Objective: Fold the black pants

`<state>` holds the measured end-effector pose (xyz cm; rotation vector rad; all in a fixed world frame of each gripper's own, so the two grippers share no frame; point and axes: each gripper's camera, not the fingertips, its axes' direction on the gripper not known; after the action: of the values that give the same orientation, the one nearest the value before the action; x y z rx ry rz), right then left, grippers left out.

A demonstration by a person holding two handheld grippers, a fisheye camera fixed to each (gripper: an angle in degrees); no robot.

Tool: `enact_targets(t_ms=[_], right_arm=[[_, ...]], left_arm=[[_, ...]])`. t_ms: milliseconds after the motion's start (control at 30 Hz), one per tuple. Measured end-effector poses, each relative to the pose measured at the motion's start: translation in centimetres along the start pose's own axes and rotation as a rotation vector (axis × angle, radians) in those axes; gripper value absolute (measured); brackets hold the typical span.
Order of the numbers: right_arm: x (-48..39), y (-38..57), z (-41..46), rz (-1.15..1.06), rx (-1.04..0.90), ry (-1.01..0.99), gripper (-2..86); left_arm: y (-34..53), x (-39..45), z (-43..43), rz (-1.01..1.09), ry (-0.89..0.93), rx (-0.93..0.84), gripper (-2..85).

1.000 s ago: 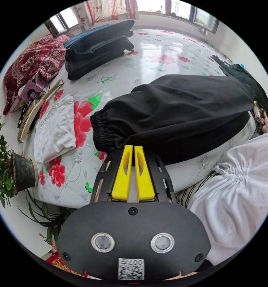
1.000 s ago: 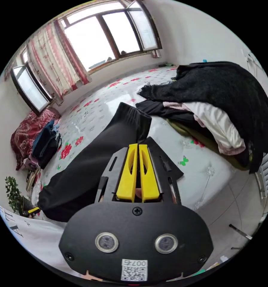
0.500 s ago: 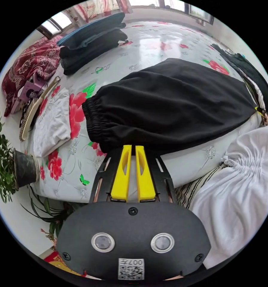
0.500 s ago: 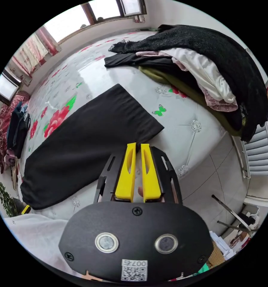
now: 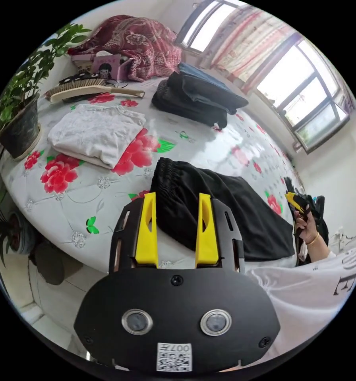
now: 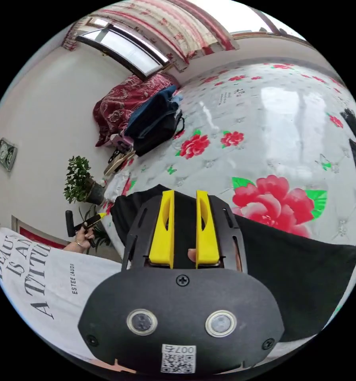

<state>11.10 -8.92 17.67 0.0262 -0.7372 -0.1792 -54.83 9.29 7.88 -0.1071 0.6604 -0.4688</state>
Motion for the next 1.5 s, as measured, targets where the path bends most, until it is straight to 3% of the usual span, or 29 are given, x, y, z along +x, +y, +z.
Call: enact_targets(t_ms=[67, 167, 367, 467, 600, 867, 1133, 1333, 1500], right_arm=[[-1.1, -2.7, 3.7, -0.049, -0.065, -0.02, 5.1], [-1.8, -5.7, 9.4, -0.1, -0.193, 0.031, 5.7], [0.4, -6.4, 17.1, -0.123, -0.489, 0.004, 5.9], [0.3, -5.5, 17.8, -0.196, -0.632, -0.119, 5.7], [0.9, -5.9, 18.0, -0.265, -0.755, -0.115, 5.4], [6.2, -13.0, 19.1, 0.018, -0.631, -0.218, 4.4], [8.3, -14.6, 26.0, 0.15, -0.852, -0.27, 2.9], [10.6, -16.8, 26.0, 0.194, -0.715, -0.193, 0.2], [14.8, -16.7, 20.2, 0.35, -0.42, -0.171, -0.2]], left_arm=[[-1.1, -0.5, 2.4, -0.094, -0.074, -0.067, 12.4], [-1.8, -0.2, 4.2, -0.068, -0.221, -0.134, 8.4], [-1.7, 0.0, 1.7, 0.054, -0.234, -0.092, 5.6], [-0.8, -0.4, -0.2, 0.055, -0.236, -0.065, 5.1], [0.4, -1.5, -0.4, 0.055, -0.261, -0.081, 5.0], [-0.1, -3.2, 0.0, 0.018, -0.265, -0.075, 5.1], [-0.8, -5.0, -1.1, 0.025, -0.258, -0.072, 5.2], [-1.5, -7.1, -2.5, 0.007, -0.244, -0.067, 5.2], [-1.6, -10.1, -4.5, -0.083, -0.164, -0.026, 5.9]])
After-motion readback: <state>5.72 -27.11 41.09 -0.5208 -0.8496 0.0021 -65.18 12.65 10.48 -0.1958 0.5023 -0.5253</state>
